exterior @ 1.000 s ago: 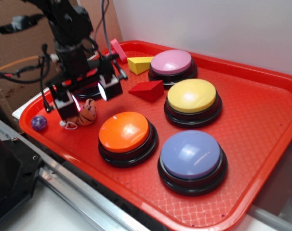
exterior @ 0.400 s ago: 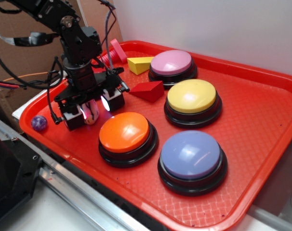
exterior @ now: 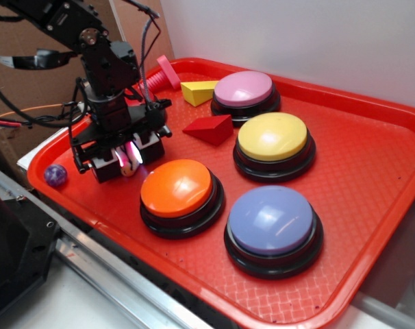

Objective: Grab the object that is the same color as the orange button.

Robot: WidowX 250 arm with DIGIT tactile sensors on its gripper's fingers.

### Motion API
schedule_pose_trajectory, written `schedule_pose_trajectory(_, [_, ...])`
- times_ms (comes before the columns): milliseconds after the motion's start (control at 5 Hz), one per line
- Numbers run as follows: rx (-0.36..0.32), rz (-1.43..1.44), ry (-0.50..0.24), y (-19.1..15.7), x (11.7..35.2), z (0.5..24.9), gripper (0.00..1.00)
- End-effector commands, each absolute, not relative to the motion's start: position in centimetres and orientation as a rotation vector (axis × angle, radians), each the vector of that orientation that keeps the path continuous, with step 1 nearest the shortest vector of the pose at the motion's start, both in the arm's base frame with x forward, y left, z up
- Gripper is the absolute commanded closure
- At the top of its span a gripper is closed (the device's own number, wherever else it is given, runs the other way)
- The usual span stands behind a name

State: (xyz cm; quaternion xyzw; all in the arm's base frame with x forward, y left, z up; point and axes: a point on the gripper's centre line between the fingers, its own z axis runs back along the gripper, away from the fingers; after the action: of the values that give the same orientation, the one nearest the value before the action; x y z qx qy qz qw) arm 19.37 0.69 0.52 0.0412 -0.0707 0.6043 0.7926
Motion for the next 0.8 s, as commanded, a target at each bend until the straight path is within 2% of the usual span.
schedule_pose_trajectory(0, [0.097,1.047,-0.187,0.5,20.0,3.3,1.0])
schedule_pose_trajectory(200, [0.068,0.798,-0.125,-0.3,20.8,7.7,1.0])
schedule_pose_trajectory(400, [-0.044,0.557,0.0,-1.1,21.6,10.6,1.0])
schedule_pose_trajectory(600, [-0.149,0.308,0.065,-2.0,21.8,14.7,1.0])
